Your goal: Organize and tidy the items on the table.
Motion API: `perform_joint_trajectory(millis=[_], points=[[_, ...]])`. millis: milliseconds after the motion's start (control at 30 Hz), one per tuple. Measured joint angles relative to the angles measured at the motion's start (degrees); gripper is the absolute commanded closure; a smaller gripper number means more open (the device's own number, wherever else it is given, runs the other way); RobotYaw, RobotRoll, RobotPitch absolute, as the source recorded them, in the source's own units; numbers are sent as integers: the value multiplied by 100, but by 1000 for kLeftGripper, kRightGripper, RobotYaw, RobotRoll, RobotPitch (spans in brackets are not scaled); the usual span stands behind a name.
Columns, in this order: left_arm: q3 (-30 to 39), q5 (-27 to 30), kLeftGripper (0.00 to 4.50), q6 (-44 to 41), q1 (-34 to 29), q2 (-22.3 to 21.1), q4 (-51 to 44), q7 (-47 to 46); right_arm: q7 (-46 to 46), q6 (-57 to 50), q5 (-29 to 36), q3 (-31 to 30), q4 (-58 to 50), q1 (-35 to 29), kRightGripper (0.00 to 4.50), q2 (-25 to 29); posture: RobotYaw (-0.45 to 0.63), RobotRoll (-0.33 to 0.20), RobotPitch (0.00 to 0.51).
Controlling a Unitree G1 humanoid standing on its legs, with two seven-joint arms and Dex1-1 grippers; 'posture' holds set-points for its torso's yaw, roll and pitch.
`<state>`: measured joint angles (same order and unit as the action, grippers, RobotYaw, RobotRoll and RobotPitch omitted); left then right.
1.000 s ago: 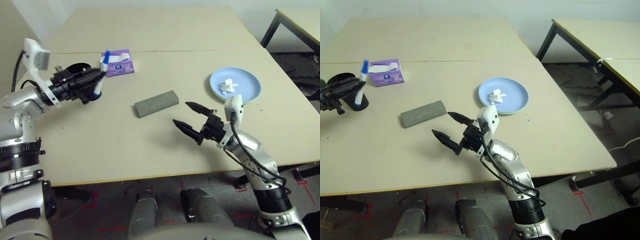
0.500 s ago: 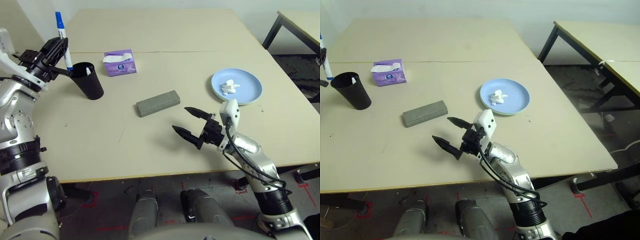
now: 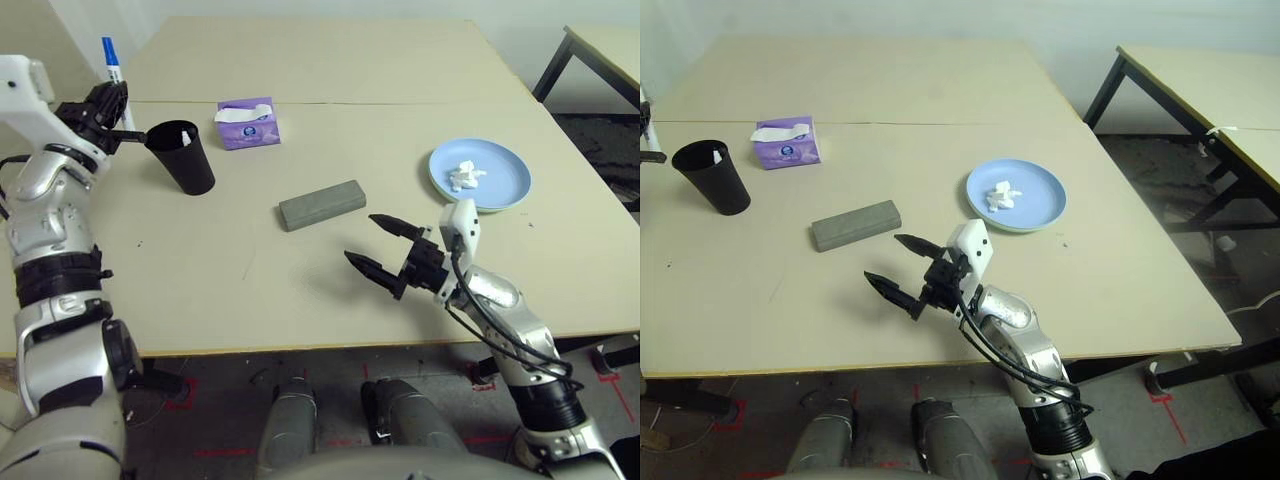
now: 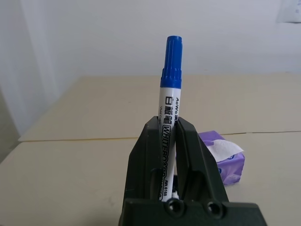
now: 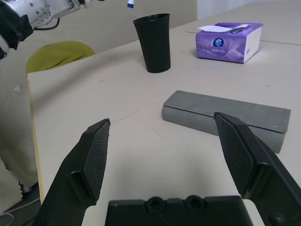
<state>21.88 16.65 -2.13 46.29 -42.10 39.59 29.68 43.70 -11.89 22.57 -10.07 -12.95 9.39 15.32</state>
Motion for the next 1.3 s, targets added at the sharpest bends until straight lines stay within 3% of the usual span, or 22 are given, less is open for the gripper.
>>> perform_joint_trajectory(millis=[267, 467, 500, 867, 1300], points=[[-81, -91, 4240, 317, 21, 98, 424, 93, -93, -48, 1, -1, -151, -141, 0, 22, -59, 0, 148], [-59, -63, 4240, 307, -514, 173, 248, 61, -144, -117, 8, 1, -234, -153, 0, 27, -45, 0, 151], [-47, -49, 3499, 293, -566, 174, 180, 39, -144, -119, 9, 1, -234, -153, 0, 27, -45, 0, 151], [58, 129, 18, 183, -938, 173, -319, -108, -79, -181, 35, -15, -234, -42, 0, 17, -36, 0, 145], [257, 463, 18, -53, -1209, 147, -908, 103, -218, -165, 131, 162, -224, 16, 0, -152, -46, 0, 140]])
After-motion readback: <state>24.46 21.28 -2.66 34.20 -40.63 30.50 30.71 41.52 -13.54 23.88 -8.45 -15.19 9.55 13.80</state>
